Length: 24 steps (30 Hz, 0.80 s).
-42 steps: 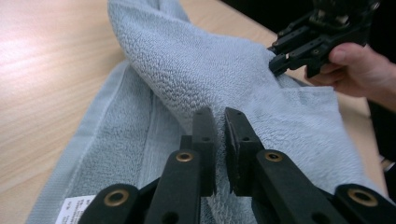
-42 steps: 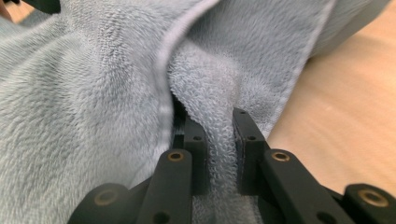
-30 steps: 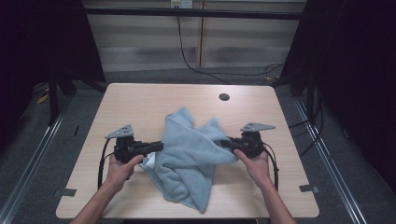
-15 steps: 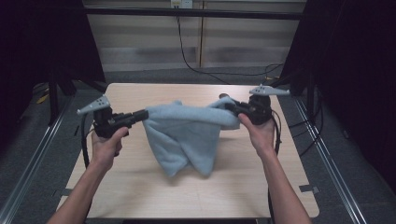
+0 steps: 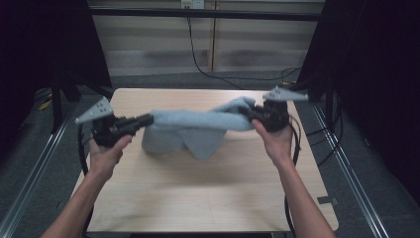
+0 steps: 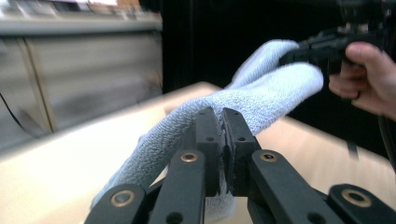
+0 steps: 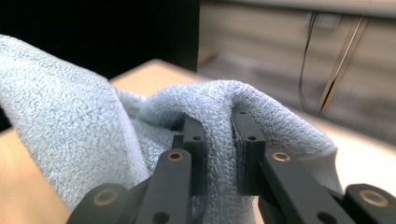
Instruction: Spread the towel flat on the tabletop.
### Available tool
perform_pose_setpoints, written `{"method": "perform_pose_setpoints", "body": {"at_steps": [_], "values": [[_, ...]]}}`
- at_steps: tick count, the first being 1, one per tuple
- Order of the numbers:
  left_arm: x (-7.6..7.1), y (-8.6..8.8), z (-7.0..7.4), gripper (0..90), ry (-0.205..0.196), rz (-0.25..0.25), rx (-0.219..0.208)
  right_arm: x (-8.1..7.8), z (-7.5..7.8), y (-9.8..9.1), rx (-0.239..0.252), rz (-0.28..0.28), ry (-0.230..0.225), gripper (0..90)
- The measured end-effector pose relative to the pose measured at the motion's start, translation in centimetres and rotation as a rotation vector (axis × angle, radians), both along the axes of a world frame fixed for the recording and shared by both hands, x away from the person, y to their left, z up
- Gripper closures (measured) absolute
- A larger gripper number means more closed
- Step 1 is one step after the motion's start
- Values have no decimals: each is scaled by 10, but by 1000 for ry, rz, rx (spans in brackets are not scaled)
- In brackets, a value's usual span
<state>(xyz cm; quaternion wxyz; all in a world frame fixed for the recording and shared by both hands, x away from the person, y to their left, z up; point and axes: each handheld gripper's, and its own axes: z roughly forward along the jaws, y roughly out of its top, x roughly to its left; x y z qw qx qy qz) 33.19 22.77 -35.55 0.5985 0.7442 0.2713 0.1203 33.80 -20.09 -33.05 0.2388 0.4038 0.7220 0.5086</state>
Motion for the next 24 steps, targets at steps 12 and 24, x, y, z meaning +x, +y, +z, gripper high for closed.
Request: {"method": "perform_pose_setpoints", "body": {"at_steps": [12,24], "values": [[-69,-3,-113,835,259,-178,131,-95,-136,-6,-109,77,294,677],[-24,-8,-100,530,241,-92,66,-59,-118,-11,-3,115,241,457]]}}
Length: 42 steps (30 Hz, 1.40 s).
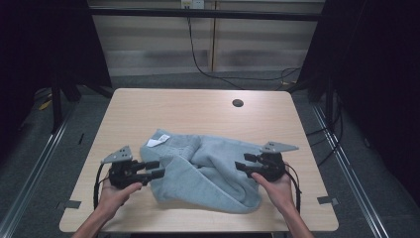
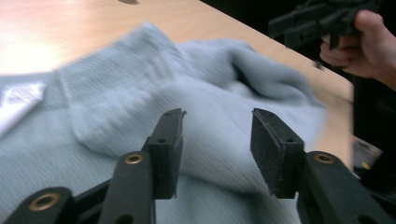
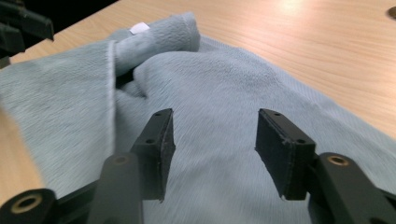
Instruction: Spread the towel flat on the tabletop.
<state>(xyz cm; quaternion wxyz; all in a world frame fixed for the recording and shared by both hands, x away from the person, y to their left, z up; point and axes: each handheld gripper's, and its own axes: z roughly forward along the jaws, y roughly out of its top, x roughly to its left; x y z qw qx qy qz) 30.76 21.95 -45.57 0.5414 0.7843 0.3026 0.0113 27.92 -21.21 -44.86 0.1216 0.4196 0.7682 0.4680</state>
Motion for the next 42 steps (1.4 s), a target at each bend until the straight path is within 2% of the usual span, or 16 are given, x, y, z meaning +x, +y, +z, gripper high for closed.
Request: {"method": "perform_pose_setpoints", "body": {"at_steps": [2,5,7,11,14,16,17,19,21,24,31,33,34,36,39,42], "values": [[17,-10,-4,485,22,22,5,21,-6,9,12,39,27,431],[32,-25,-16,444,22,47,49,39,-12,27,14,83,49,390],[41,-33,-24,381,52,37,73,50,-16,40,6,113,56,366],[46,-46,-36,307,84,8,117,62,-23,59,42,161,70,333],[44,-51,-41,332,90,-24,153,63,-32,70,22,202,110,325],[41,-53,-42,467,82,-52,167,63,-39,75,-14,219,131,330],[39,-52,-42,591,74,-78,158,62,-40,75,-17,211,132,390],[36,-51,-39,769,53,-84,166,61,-40,73,-31,176,121,608],[35,-46,-35,818,45,-74,148,60,-37,67,-35,146,102,751],[35,-29,-24,828,21,-20,97,60,-29,56,-32,90,70,792],[23,10,-8,831,-4,54,22,63,-10,2,-8,-164,-2,803],[13,20,-6,832,-10,59,32,61,-6,-11,0,-228,-12,804],[10,23,-6,831,-3,56,28,60,-3,-22,-19,-288,-29,803],[1,29,-6,831,1,50,27,57,1,-33,-56,-351,-55,794],[-16,31,-8,829,21,-3,28,55,0,-45,-27,-331,-35,666],[-33,28,-12,822,30,-50,37,50,-3,-48,-53,-306,-21,541]]}}
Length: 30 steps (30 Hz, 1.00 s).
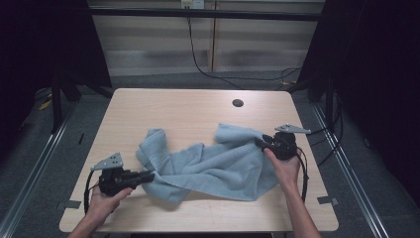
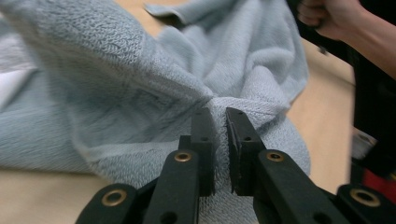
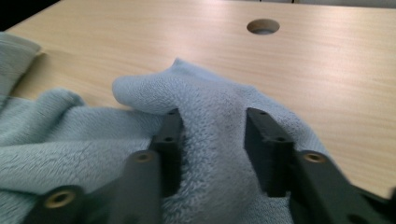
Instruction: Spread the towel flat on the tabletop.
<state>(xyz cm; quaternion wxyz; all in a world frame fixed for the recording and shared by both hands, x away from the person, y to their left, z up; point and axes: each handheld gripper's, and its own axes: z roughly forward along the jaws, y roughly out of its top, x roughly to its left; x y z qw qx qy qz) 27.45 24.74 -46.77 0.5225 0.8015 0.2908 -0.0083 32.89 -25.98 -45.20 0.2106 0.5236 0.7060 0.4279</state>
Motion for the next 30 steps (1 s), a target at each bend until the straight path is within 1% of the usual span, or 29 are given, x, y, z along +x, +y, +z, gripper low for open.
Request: {"method": "perform_pose_setpoints", "body": {"at_steps": [1,2,3,4,5,6,8,9,10,11,12,14,15,16,17,18,19,20,21,22,23,24,25,26,27,28,30], "values": [[-5,0,0,818,-2,-14,2,-2,0,0,14,22,6,516],[-8,-1,0,809,-3,-20,0,-5,0,0,17,30,9,491],[-11,0,1,798,-6,-24,-2,-7,2,1,15,37,5,474],[-14,0,4,786,-16,-31,-14,-10,4,1,19,51,-1,462],[-15,1,7,781,-23,-39,-25,-13,7,1,25,64,-7,449],[-16,1,10,779,-23,-28,-40,-16,9,1,29,72,-13,442],[-15,0,15,773,-36,-31,-47,-21,12,0,40,94,-9,439],[-14,0,17,749,-44,-28,-51,-24,12,-1,35,97,-2,438],[-12,-1,20,723,-42,-24,-58,-26,11,-1,28,100,-2,439],[-9,-3,23,696,-50,-17,-58,-29,10,-2,19,105,8,439],[-6,-5,26,653,-54,-24,-54,-33,9,-2,8,106,18,440],[0,-12,31,650,-75,-27,-53,-41,7,0,-5,127,28,455],[5,-16,34,637,-84,-21,-60,-44,7,3,-10,143,29,491],[11,-20,36,624,-90,-12,-54,-48,7,6,-30,152,25,519],[17,-25,37,603,-92,-4,-52,-51,7,9,-48,172,26,522],[24,-30,37,578,-88,7,-46,-54,6,11,-49,195,32,538],[31,-35,37,543,-82,16,-26,-57,6,12,-41,203,30,550],[44,-45,31,499,-93,57,22,-59,6,13,-23,200,33,556],[44,-45,31,465,-93,57,22,-59,6,13,-23,200,33,556],[48,-49,27,465,-98,67,45,-64,6,14,3,217,28,568],[57,-54,18,461,-76,55,79,-66,6,15,11,220,25,582],[61,-57,11,461,-62,55,101,-69,5,17,16,235,30,589],[64,-59,5,469,-59,64,129,-72,4,20,11,248,36,590],[67,-62,-1,475,-57,61,151,-74,3,22,5,260,47,586],[70,-64,-9,481,-40,52,170,-76,0,25,1,275,58,579],[71,-66,-16,485,-35,49,185,-78,-3,29,-2,292,77,560],[71,-74,-23,483,-55,24,228,-82,-13,35,-21,315,113,488]]}}
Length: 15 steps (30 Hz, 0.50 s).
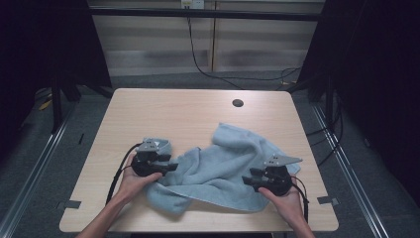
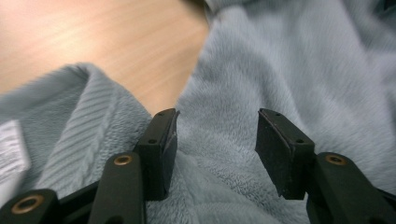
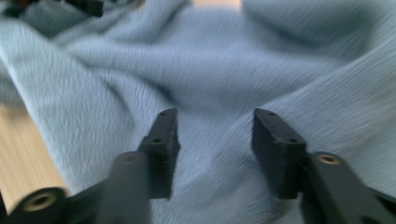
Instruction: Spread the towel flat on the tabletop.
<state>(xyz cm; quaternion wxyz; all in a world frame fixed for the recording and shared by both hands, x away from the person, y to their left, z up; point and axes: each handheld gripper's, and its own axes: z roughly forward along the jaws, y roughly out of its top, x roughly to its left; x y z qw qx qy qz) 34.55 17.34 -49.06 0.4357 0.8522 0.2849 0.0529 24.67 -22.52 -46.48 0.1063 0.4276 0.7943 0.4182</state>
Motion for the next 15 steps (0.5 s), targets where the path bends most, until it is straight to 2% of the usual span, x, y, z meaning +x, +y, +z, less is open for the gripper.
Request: {"method": "perform_pose_setpoints", "body": {"at_steps": [2,4,5,6,8,10,13,14,15], "values": [[1,-8,-3,467,5,-24,19,1,-11,3,-21,10,39,430],[-2,-16,-8,460,4,-45,59,4,-20,4,-50,-5,53,400],[-4,-19,-10,463,-12,-59,101,6,-26,4,-57,-4,65,388],[-6,-21,-11,489,-47,-61,137,8,-30,5,-79,-4,69,384],[-9,-23,-9,551,-49,-52,154,10,-34,8,-123,0,50,402],[-11,-16,-7,643,-45,-64,182,14,-33,10,-183,-11,27,476],[-16,-3,-7,727,-15,-43,150,28,-36,7,-186,-34,-1,490],[-17,4,-9,745,19,-29,101,34,-36,7,-191,-39,-3,491],[-20,10,-9,769,32,-27,88,41,-36,6,-197,-46,-2,495]]}}
